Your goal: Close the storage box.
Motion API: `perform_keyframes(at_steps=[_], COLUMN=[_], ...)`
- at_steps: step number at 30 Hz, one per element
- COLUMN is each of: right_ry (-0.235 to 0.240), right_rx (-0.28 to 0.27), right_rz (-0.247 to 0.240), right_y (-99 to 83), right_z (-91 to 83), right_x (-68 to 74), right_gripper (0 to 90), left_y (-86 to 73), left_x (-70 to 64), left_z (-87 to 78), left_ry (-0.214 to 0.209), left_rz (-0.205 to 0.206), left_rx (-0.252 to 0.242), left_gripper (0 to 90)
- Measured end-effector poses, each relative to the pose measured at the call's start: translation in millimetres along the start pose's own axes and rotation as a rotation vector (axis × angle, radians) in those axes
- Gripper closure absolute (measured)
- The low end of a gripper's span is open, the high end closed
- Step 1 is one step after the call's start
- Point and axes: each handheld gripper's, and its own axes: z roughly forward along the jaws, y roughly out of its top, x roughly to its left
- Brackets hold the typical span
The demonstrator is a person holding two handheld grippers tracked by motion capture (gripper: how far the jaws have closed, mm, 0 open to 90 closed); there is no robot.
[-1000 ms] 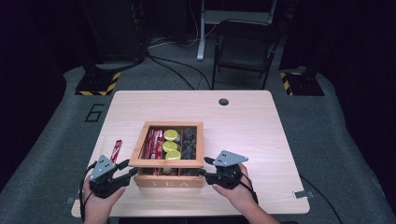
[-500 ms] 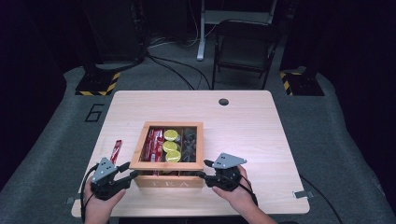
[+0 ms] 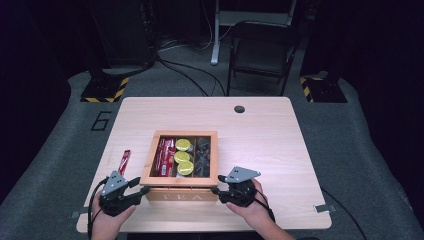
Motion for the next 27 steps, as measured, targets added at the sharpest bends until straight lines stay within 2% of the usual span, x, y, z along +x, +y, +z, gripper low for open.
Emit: perform_keyframes(at_steps=[16,20,27], right_ry=[0.019,0.018,0.029], right_rx=[0.037,0.044,0.067], right_rz=[0.021,0.026,0.033], right_y=[-4.1,-4.4,-6.3], right_z=[5.1,6.0,8.7], right_x=[1.2,1.6,1.1], right_gripper=[51.1,50.9,47.5], left_y=[-3.5,-3.9,-5.3], left_x=[0.7,2.2,-1.0], left_z=[3.7,4.1,7.7], left_ry=[-0.016,-0.03,-0.027], left_rz=[0.012,-0.004,0.017], left_rx=[0.036,0.047,0.072], left_gripper=[48.1,45.0,42.1])
